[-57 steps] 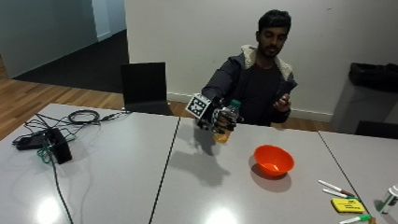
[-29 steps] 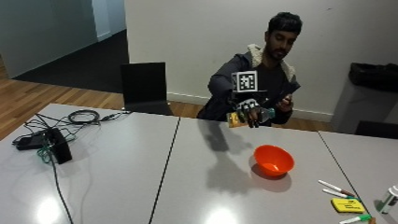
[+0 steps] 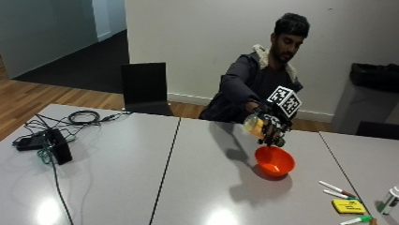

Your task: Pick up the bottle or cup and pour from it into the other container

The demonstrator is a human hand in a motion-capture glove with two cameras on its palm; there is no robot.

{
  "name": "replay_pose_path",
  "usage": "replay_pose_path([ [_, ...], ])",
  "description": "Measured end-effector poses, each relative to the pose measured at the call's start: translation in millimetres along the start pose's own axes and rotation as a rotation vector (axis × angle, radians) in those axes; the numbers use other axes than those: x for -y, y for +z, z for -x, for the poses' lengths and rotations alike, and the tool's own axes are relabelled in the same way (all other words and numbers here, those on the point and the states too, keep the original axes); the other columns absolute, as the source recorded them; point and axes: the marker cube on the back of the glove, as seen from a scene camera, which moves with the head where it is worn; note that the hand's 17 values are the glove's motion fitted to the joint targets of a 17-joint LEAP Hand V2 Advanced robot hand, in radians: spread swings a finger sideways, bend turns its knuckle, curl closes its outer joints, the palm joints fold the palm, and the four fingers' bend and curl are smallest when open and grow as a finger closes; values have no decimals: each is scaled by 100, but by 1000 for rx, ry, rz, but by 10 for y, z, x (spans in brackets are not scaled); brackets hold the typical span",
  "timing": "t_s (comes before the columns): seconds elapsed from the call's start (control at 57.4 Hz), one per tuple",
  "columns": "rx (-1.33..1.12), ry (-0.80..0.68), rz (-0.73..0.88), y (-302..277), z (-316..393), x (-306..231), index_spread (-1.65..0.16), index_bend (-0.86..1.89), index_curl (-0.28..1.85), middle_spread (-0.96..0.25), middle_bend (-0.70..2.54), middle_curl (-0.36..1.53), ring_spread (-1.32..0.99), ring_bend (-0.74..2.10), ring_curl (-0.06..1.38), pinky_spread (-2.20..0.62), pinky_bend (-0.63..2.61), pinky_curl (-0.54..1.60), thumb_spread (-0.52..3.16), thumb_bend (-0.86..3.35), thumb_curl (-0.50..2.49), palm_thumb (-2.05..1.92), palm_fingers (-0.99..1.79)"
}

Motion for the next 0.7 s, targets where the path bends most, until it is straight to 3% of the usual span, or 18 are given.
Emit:
replay_pose_path([
  [0.313,-196,-100,17,85,272,119,-33,14,33,-33,29,41,-22,51,37,-13,40,34,55,-4,51,99,118],
  [0.697,-192,-97,14,97,308,74,-33,14,32,-34,29,41,-23,51,38,-13,40,34,55,-4,50,99,118],
])
